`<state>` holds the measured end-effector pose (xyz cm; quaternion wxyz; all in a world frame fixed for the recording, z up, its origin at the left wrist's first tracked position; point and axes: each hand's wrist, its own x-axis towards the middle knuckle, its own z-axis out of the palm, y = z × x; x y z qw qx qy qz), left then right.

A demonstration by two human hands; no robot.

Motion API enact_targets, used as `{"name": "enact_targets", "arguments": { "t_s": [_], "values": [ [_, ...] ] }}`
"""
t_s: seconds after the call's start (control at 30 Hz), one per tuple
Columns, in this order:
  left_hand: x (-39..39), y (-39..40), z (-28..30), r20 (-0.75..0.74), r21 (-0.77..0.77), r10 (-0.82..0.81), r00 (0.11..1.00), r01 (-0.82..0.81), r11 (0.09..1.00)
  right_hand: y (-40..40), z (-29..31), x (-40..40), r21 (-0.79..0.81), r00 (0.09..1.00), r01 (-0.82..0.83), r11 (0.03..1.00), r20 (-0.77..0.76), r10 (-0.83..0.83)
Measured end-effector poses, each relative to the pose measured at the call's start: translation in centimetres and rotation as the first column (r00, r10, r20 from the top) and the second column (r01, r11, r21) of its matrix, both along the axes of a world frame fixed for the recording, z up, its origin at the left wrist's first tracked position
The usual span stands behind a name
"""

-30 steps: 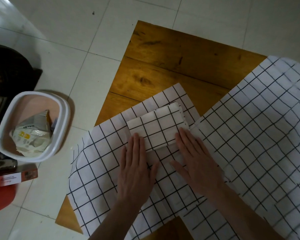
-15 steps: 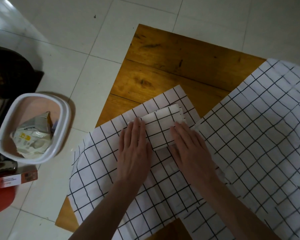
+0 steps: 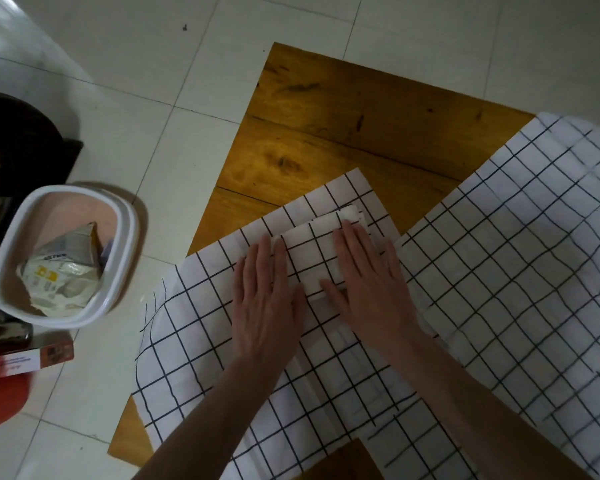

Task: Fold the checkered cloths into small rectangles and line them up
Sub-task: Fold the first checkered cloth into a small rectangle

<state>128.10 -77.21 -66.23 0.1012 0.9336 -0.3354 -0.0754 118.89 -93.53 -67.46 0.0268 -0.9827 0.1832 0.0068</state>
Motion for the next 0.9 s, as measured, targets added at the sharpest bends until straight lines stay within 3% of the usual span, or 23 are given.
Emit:
{"name": "enact_targets", "arguments": {
  "t_s": [0.07,0.17,0.3,0.53,0.63,0.8,0.9],
  "values": [
    [-0.5,-0.5,1.3,-0.030,-0.018,0.165,0.986,-0.165,0.986,-0.1,0.6,0.3,0.022,0.999,0.018,1.000,0.041,-0.019],
    [-0.5,-1.4,3.0,-0.174,0.035,0.414,0.894,-0.414,0.910,0.0,1.5,0.5,0.039,0.988,0.100,0.994,0.115,-0.104],
    [0.3,-1.8,3.8,-0.267,0.148,0.555,0.788,-0.535,0.832,1.0,2.1,0.2,0.041,0.977,0.168,0.985,0.128,-0.172],
    [0.5,-2.5,4.0,-0.340,0.050,0.536,0.772,-0.554,0.831,1.6,1.7,-0.2,0.057,0.979,0.175,0.983,0.093,-0.180],
    [0.4,-2.6,4.2,-0.362,-0.071,0.500,0.787,-0.558,0.827,1.5,1.7,-0.1,0.049,0.979,0.176,0.983,0.095,-0.180],
    [-0.1,-3.0,5.1,-0.499,-0.273,0.437,0.748,-0.615,0.740,1.3,2.1,0.1,0.109,0.981,0.151,0.983,0.108,-0.163],
    [-0.1,-2.7,6.2,-0.506,-0.390,0.326,0.799,-0.549,0.740,0.7,3.3,0.3,0.189,0.980,0.095,0.977,0.153,-0.125]
  ]
}}
